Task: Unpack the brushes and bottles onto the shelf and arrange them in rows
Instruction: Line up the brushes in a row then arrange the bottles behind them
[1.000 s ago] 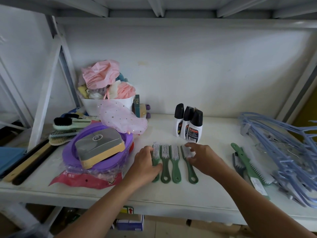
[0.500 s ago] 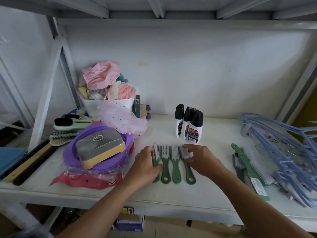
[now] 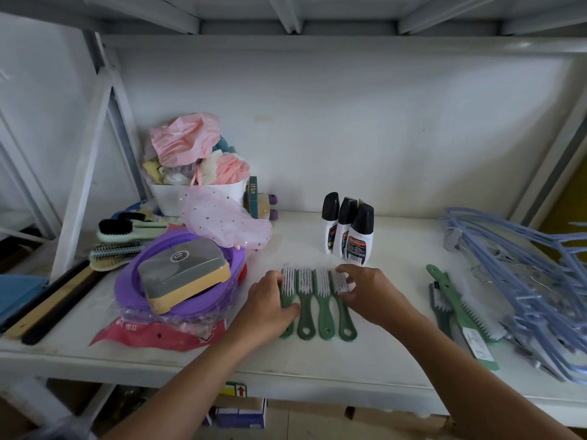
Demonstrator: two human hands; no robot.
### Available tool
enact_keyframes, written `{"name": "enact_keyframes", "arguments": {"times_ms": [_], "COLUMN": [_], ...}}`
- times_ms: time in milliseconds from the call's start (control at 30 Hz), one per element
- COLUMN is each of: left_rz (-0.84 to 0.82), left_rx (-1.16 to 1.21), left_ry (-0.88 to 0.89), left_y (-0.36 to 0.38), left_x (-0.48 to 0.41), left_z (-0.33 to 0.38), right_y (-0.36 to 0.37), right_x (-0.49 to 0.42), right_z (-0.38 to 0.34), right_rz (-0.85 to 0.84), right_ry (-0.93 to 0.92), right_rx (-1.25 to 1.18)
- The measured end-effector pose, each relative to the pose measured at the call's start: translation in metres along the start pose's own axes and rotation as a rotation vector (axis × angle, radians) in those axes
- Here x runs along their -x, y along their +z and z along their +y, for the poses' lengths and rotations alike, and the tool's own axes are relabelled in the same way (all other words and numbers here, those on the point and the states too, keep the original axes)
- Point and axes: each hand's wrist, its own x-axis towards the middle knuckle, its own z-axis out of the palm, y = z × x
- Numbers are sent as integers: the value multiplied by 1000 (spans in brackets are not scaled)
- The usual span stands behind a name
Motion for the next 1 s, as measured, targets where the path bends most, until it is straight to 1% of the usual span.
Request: {"name": "enact_keyframes", "arguments": {"times_ms": [167, 300, 467, 600, 667, 767, 900, 1000], "left_rz": [6, 4, -12, 4, -4, -9, -11, -10], "left_rx": [-20, -25, -2, 2, -6, -15, -22, -37], "left_ry": [-5, -3, 0, -15, -19, -27, -22, -17], "left_y": [-1, -2, -2, -2, -3, -3, -2, -2], "left_x": [0, 1, 3, 3, 3, 1, 2, 2], "left_z": [0, 0, 2, 0, 0, 1, 3, 2], "right_y": [-4, -25, -71, -94, -98, -96, -94, -93], "right_x": [3, 4, 10, 24, 29, 33, 37, 37], "right_z": [1, 9, 47, 72, 78, 85, 80, 77], "right_rz": [-13, -10, 142, 94, 70, 19, 29, 45], "right_ry": [-16, 15, 214, 398, 449, 437, 399, 410], "right_rx": [-16, 55, 194, 427, 485, 500, 510, 512]}}
